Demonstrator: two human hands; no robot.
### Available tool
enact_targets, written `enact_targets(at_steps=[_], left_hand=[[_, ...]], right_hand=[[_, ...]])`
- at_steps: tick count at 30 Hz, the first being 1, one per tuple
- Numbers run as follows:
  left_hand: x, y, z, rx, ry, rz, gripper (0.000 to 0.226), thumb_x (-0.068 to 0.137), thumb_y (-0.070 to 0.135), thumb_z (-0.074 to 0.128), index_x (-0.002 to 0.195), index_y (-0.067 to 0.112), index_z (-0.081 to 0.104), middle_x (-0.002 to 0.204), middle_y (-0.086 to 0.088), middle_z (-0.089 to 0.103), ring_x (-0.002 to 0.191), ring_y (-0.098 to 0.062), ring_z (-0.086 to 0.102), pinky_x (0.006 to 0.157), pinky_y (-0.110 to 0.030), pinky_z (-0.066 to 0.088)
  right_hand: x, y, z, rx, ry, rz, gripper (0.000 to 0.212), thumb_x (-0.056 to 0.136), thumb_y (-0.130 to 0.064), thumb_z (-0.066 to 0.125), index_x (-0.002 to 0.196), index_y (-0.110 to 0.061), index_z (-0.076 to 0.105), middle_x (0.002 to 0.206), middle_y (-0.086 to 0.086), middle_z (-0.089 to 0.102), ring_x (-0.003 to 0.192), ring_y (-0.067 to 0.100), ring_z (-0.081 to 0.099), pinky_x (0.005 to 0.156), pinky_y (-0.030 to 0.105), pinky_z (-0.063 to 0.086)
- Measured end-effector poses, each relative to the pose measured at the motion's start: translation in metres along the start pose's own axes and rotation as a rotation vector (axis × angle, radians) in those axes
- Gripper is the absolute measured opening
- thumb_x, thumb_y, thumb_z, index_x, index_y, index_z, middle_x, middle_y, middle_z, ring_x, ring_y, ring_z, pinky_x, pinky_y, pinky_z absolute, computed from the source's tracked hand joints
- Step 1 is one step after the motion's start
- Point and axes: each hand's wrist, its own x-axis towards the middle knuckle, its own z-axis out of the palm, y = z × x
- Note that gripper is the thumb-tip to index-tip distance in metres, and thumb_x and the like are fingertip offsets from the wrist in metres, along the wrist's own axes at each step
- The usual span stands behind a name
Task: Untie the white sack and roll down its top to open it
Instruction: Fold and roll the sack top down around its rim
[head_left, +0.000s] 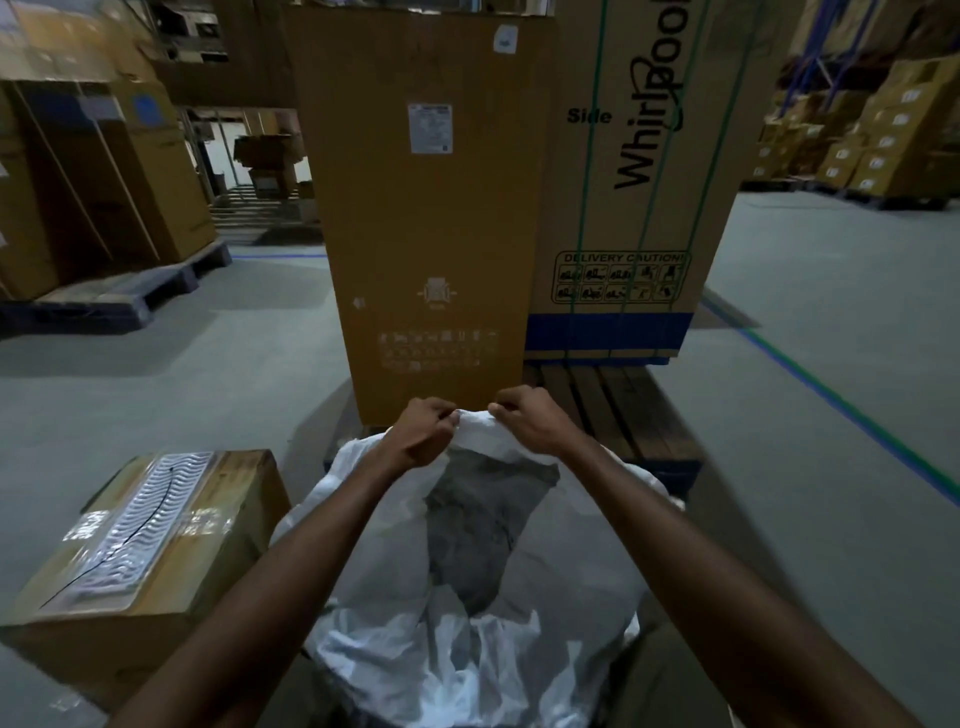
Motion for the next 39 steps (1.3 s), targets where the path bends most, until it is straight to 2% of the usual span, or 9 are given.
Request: enact_targets(at_steps=[5, 11, 16, 18, 23, 26, 29, 35, 39], left_hand=[[0.010, -0.001, -0.001, -0.061, -0.099, -0.183, 0.029, 0.078, 0.043, 0.037, 0.061, 0.020, 0.043, 0.063, -0.001, 0.041, 0.061, -0.018, 0.036, 0.062, -0.033, 0.028], [0.008, -0.003, 0.000, 0.187, -0.288, 0.093, 0.044, 0.094, 0.063, 0.045, 0.126, 0.033, 0.050, 0.125, 0.003, 0.052, 0.107, -0.016, 0.052, 0.088, -0.039, 0.047], [0.009, 0.018, 0.010, -0.004, -0.247, 0.029, 0.024, 0.105, 0.024, 0.049, 0.088, 0.015, 0.062, 0.085, -0.005, 0.061, 0.076, -0.019, 0.052, 0.074, -0.044, 0.048], [0.014, 0.017, 0.006, 0.105, -0.208, -0.030, 0.029, 0.106, 0.032, 0.046, 0.099, 0.017, 0.071, 0.092, -0.001, 0.066, 0.081, -0.019, 0.058, 0.080, -0.040, 0.049], [0.024, 0.001, 0.000, 0.065, -0.286, -0.158, 0.036, 0.102, 0.025, 0.050, 0.070, 0.012, 0.061, 0.071, -0.003, 0.049, 0.067, -0.017, 0.041, 0.065, -0.034, 0.039], [0.021, -0.004, -0.001, 0.020, -0.334, -0.140, 0.045, 0.102, 0.047, 0.047, 0.116, 0.010, 0.068, 0.107, -0.006, 0.065, 0.092, -0.021, 0.057, 0.090, -0.047, 0.051], [0.014, 0.001, 0.009, 0.308, -0.340, -0.009, 0.065, 0.091, 0.076, 0.046, 0.142, 0.036, 0.041, 0.135, 0.000, 0.050, 0.121, -0.025, 0.050, 0.103, -0.054, 0.042], [0.017, 0.028, 0.027, 0.180, -0.250, 0.133, 0.029, 0.105, 0.031, 0.046, 0.102, 0.015, 0.070, 0.099, 0.004, 0.061, 0.092, -0.027, 0.058, 0.074, -0.037, 0.045], [0.024, 0.021, 0.030, 0.254, -0.220, -0.092, 0.040, 0.090, 0.048, 0.040, 0.083, 0.017, 0.065, 0.081, 0.002, 0.053, 0.072, -0.019, 0.048, 0.064, -0.031, 0.036]], right_hand=[[-0.011, -0.008, 0.011, -0.434, 0.153, -0.066, 0.009, 0.099, -0.018, 0.046, 0.093, -0.018, 0.052, 0.089, 0.001, 0.057, 0.076, 0.022, 0.053, 0.065, 0.038, 0.042], [0.008, 0.008, -0.001, 0.024, -0.078, 0.253, 0.030, 0.100, -0.019, 0.039, 0.070, -0.018, 0.039, 0.071, 0.002, 0.041, 0.064, 0.018, 0.034, 0.062, 0.036, 0.029], [0.010, 0.012, -0.010, 0.315, -0.096, 0.210, 0.033, 0.107, -0.028, 0.045, 0.080, -0.016, 0.059, 0.078, 0.000, 0.053, 0.067, 0.013, 0.046, 0.066, 0.032, 0.039], [0.008, 0.016, -0.005, 0.186, -0.013, 0.076, 0.035, 0.106, -0.045, 0.047, 0.104, -0.017, 0.067, 0.100, -0.005, 0.064, 0.086, 0.014, 0.061, 0.077, 0.036, 0.050], [-0.006, 0.031, 0.004, -0.416, 0.023, -0.108, 0.015, 0.107, -0.034, 0.046, 0.098, -0.022, 0.047, 0.092, 0.002, 0.058, 0.074, 0.019, 0.054, 0.061, 0.033, 0.044], [-0.006, 0.037, 0.002, -0.287, 0.056, 0.027, 0.016, 0.107, -0.025, 0.044, 0.098, -0.019, 0.056, 0.090, 0.004, 0.061, 0.075, 0.023, 0.059, 0.064, 0.039, 0.048], [0.002, 0.038, -0.004, -0.063, -0.020, 0.132, 0.032, 0.108, -0.027, 0.044, 0.082, -0.015, 0.059, 0.078, 0.003, 0.060, 0.070, 0.022, 0.057, 0.066, 0.038, 0.045], [-0.002, 0.037, -0.016, 0.209, -0.196, 0.167, 0.046, 0.109, -0.042, 0.042, 0.080, -0.009, 0.056, 0.061, -0.004, 0.042, 0.053, 0.011, 0.038, 0.048, 0.020, 0.034], [-0.018, 0.043, -0.004, -0.351, -0.015, 0.066, 0.050, 0.102, -0.067, 0.034, 0.100, -0.022, 0.057, 0.083, -0.002, 0.059, 0.074, 0.015, 0.057, 0.071, 0.036, 0.050]])
